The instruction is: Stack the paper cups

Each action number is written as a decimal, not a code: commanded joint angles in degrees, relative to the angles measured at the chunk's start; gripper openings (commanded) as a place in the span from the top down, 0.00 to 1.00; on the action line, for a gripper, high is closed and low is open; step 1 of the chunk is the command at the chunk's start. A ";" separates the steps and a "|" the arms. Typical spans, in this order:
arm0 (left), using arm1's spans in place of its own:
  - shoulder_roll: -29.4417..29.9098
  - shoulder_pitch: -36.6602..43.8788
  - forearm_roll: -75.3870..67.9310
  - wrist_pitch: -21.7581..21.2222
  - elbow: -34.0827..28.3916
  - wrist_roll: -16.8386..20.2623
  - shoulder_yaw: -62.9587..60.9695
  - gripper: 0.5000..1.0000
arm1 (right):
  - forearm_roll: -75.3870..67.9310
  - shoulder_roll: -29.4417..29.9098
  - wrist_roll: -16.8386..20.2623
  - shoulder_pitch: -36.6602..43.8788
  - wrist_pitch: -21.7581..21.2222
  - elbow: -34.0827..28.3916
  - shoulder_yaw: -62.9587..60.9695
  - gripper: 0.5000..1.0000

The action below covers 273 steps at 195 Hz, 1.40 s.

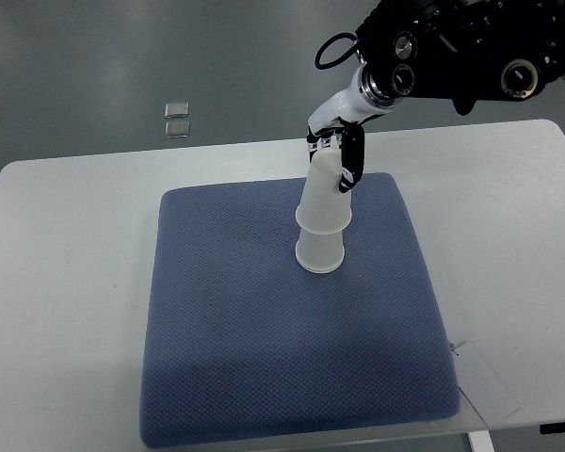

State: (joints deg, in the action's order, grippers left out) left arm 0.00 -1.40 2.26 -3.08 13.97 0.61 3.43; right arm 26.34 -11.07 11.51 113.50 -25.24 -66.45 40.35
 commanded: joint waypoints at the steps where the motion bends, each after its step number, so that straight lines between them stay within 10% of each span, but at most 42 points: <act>1: 0.00 -0.01 0.03 0.00 -0.08 0.01 0.00 0.00 | 0.03 -0.09 0.00 -0.39 0.54 0.00 0.00 0.68; 143: 0.00 0.08 0.03 0.00 0.00 0.01 0.00 0.00 | -0.06 -0.27 0.00 -1.62 0.63 0.00 0.08 0.29; 236: 0.00 0.08 0.03 0.00 0.18 0.01 0.00 0.00 | -0.85 -2.64 -0.35 -1.71 0.81 0.26 -0.97 0.28; 273: 0.00 0.08 -0.06 0.00 0.27 0.01 0.00 0.00 | -6.39 -6.42 -0.88 -9.08 7.83 4.83 -6.06 0.28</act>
State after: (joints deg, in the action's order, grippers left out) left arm 0.00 -1.32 2.26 -3.08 14.19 0.63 3.43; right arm 23.55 -15.35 10.83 109.49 -21.40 -64.67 38.35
